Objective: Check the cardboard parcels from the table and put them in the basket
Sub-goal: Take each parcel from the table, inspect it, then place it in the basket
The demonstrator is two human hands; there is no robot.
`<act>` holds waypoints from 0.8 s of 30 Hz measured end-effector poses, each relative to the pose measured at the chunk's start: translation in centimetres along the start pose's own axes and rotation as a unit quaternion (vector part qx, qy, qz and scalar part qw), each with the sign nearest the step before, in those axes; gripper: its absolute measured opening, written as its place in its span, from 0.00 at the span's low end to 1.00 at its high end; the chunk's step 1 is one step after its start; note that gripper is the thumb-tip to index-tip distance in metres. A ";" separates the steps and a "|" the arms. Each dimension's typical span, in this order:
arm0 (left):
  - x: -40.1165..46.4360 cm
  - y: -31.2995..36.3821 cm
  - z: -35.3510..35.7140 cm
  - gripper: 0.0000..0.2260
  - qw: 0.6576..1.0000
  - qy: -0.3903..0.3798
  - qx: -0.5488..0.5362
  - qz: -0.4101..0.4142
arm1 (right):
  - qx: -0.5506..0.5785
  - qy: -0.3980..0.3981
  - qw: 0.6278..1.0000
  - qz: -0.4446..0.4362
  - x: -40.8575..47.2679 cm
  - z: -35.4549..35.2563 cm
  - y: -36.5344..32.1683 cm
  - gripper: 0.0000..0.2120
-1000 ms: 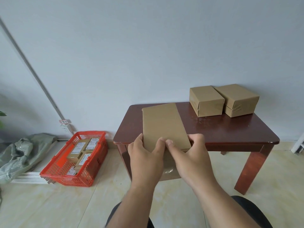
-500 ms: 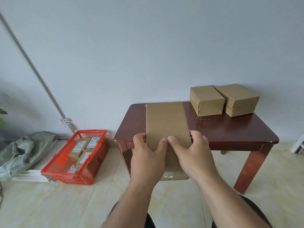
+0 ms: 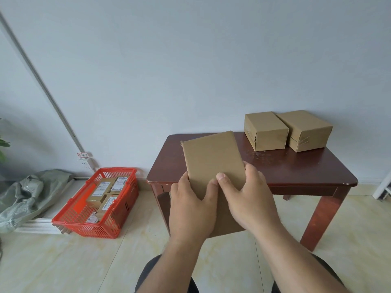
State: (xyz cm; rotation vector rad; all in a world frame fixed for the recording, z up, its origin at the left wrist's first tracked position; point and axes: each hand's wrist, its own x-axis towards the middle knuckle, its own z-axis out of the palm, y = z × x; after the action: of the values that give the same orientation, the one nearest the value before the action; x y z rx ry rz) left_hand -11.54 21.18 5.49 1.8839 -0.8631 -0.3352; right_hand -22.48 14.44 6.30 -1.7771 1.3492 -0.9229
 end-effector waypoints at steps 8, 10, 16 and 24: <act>0.8 0.6 -0.9 0.21 0.999 0.026 -0.032 0.004 | 0.034 0.047 0.998 -0.024 -1.0 0.3 -0.3 0.26; 0.2 0.6 -0.7 0.17 0.998 0.025 -0.061 0.004 | 0.056 0.052 0.997 -0.009 -0.6 0.3 -0.5 0.25; -0.5 0.9 -0.6 0.19 0.995 0.031 -0.094 -0.011 | 0.067 0.039 0.997 0.024 -0.1 -0.4 -1.2 0.31; 0.6 1.3 -1.6 0.27 0.997 0.028 -0.073 0.016 | 0.055 0.048 0.996 -0.046 -1.7 0.1 -1.3 0.30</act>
State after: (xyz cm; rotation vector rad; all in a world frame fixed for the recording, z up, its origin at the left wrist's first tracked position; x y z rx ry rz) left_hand -10.73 21.48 7.41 1.7357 -0.8084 -0.3157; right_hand -22.09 16.34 7.16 -1.7410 1.2590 -1.1248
